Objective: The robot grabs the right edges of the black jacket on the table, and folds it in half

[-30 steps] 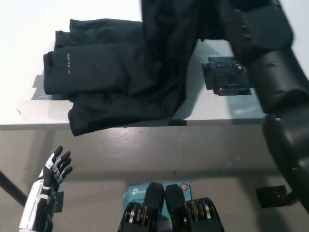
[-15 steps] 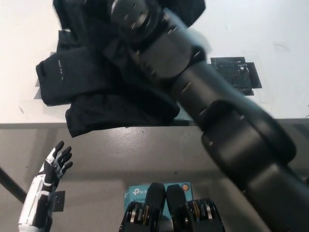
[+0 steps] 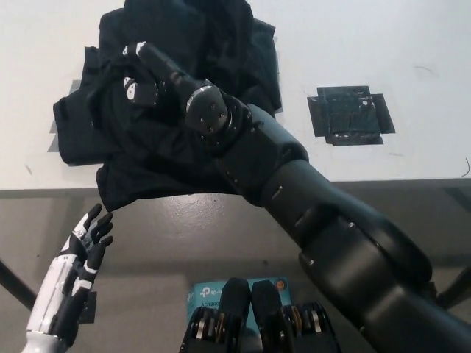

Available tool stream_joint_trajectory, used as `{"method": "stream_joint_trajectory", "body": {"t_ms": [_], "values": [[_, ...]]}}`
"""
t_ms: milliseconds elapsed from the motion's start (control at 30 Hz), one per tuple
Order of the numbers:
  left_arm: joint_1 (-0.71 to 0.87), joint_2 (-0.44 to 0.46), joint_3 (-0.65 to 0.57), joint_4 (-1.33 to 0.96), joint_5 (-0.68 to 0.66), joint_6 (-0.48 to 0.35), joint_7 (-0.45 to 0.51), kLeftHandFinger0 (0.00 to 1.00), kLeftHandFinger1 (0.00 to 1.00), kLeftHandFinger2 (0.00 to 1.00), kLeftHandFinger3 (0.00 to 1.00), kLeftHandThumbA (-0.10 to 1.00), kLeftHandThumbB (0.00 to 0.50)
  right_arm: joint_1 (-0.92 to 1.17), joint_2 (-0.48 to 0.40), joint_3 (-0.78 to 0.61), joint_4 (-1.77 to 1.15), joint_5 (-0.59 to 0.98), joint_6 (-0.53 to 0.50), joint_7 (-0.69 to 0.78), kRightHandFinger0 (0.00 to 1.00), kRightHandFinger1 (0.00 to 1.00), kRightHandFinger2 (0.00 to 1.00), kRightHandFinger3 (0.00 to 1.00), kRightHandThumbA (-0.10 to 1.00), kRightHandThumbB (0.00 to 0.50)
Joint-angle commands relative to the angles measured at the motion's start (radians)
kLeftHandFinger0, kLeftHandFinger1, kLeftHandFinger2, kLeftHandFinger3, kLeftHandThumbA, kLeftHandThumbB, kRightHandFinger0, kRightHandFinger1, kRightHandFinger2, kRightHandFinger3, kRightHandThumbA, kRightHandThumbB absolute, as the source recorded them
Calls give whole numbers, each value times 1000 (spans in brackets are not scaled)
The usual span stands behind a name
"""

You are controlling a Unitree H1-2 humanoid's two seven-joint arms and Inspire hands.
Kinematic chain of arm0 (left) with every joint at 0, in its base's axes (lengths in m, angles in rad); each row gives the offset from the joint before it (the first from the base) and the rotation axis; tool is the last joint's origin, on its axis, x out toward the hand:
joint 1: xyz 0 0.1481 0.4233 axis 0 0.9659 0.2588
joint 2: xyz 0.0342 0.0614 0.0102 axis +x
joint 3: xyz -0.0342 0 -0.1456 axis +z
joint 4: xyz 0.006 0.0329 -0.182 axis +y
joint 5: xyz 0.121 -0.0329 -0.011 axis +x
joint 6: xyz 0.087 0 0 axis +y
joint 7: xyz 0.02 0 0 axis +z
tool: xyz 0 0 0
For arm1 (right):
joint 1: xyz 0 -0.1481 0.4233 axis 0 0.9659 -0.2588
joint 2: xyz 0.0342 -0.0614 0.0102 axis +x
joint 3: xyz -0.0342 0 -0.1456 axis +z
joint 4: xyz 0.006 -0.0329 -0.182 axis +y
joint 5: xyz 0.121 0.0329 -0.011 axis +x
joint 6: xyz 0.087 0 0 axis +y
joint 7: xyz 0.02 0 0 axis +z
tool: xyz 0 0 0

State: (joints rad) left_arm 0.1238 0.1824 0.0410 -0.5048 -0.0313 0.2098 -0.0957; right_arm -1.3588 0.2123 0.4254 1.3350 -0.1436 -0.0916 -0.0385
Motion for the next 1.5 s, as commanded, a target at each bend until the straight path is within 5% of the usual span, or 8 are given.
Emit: {"method": "stream_joint_trajectory", "body": {"t_ms": [0,167,200,300,333,767,1000,1467], "values": [[-9,8,-19,-50,25,8,-12,1000,1000,1000,1000,864,0,39,13,41,61,-86,-10,40,92,474,778,726,-100,216],[-9,11,-23,-52,25,12,-7,1000,1000,1000,1000,868,0,38,14,38,67,-93,-14,41,77,467,756,702,-100,218],[-18,12,-25,-49,24,18,-9,1000,1000,1000,1000,880,0,-2,10,15,64,-61,50,177,778,1000,1000,1000,459,335],[-19,15,-27,-52,27,25,-11,1000,1000,1000,1000,887,0,-23,3,-13,59,-40,68,245,830,1000,1000,1000,529,378],[-23,14,-26,-50,18,27,-13,1000,1000,1000,1000,869,0,-52,-10,-26,49,-32,60,257,1000,1000,1000,1000,773,431],[-63,9,-32,-29,11,40,-13,1000,1000,1000,1000,855,0,-290,-151,-262,-177,90,121,457,1000,1000,1000,1000,1000,346],[-103,-12,-29,-2,-26,36,-11,1000,1000,1000,1000,757,0,-509,-249,-366,-319,196,400,585,1000,1000,1000,1000,977,460],[-110,6,-1,58,-22,-59,-6,1000,1000,1000,1000,980,0,-5,-563,-619,-1573,321,549,548,1000,1000,1000,1000,1000,354]]}}
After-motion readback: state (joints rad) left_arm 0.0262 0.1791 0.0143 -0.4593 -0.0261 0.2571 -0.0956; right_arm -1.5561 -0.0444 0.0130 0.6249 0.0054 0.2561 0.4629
